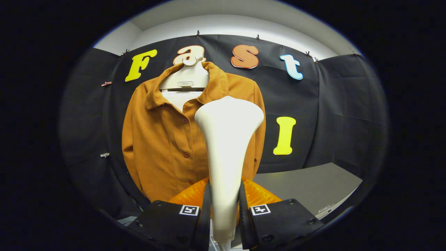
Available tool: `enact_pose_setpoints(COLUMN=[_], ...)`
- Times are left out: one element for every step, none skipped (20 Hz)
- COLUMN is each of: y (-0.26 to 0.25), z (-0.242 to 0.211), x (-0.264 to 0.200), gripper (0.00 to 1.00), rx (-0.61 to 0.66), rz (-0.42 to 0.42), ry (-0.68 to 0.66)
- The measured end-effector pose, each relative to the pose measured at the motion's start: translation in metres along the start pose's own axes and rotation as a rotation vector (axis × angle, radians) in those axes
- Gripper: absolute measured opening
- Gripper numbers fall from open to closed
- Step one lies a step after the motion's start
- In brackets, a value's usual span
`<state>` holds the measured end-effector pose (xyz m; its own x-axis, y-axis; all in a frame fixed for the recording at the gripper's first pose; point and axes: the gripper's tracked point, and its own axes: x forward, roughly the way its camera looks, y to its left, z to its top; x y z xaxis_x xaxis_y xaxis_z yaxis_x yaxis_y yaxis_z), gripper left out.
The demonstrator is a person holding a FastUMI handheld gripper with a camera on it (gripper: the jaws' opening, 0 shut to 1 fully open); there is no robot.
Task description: Iron the clothes twice with a garment steamer, once on the left side and once on the right side.
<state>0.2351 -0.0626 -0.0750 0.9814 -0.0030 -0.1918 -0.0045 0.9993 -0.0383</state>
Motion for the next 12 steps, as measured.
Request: enact_pose_setpoints(y=[-0.0025,-0.0053,-0.0073,-0.0078,-0.0088,-0.0097,-0.0099,-0.0097,-0.0090,-0.0087,-0.0084,-0.0069], z=[0.0004,0.0008,0.0009,0.0000,-0.0002,0.0003,0.0004,0.0004,0.0007,0.0009,0.0010,0.0010], x=[-0.0008,0.0003,-0.0004,-0.0008,-0.0009,-0.0012,-0.0022,-0.0021,-0.0021,-0.0019,-0.0020,-0.0016], gripper=[0.39,0.39,0.39,0.39,0.39,0.39,0.39,0.39,0.39,0.39,0.39,0.39], rx=[0.000,0.000,0.000,0.000,0.000,0.002,0.003,0.005,0.006,0.006,0.005,0.006], rz=[0.000,0.000,0.001,0.003,0.004,0.005,0.007,0.009,0.012,0.013,0.014,0.016], ry=[-0.002,-0.005,-0.006,-0.007,-0.007,-0.008,-0.009,-0.010,-0.012,-0.013,-0.014,-0.014])
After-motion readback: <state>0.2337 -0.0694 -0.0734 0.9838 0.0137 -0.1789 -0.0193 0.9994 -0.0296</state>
